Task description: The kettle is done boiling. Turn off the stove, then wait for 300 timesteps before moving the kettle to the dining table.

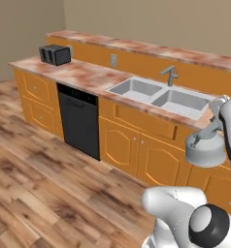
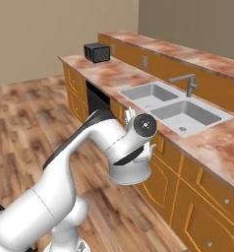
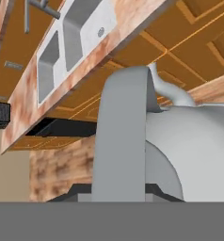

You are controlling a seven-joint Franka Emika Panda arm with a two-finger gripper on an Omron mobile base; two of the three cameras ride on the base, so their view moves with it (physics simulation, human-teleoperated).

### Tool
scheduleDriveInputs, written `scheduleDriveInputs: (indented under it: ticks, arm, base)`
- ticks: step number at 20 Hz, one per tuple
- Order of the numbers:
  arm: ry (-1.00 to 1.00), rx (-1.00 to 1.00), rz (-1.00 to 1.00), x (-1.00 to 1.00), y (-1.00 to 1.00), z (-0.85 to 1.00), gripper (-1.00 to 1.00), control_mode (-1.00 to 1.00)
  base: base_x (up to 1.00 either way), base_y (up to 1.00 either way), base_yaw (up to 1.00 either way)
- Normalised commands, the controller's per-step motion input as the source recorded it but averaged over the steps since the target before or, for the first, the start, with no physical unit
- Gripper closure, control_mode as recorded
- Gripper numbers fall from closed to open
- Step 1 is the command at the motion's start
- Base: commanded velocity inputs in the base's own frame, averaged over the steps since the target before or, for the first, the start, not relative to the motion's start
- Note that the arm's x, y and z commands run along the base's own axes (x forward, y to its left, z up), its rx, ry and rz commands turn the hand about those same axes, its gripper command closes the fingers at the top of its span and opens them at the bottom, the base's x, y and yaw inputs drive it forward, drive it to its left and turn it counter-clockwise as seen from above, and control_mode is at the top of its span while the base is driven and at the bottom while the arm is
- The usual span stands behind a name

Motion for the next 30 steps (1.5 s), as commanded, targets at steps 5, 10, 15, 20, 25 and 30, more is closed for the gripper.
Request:
scheduleDriveInputs:
  ticks: [5,10,15,20,25,30]
  arm:
    - [0.0,0.0,0.0,0.0,0.0,0.0,1.0,1.0]
    - [0.0,0.0,0.0,0.0,0.0,0.0,1.0,1.0]
    - [0.0,0.0,0.0,0.0,0.0,0.0,1.0,1.0]
    - [0.0,0.0,0.0,0.0,0.0,0.0,1.0,1.0]
    - [0.0,0.0,0.0,0.0,0.0,0.0,1.0,1.0]
    - [0.0,0.0,0.0,0.0,0.0,0.0,1.0,1.0]
  base:
    - [0.08,0.83,-0.23]
    - [0.11,0.75,-0.22]
    - [0.23,0.81,-0.21]
    - [0.23,0.78,-0.21]
    - [0.19,0.8,-0.2]
    - [0.09,0.94,-0.22]
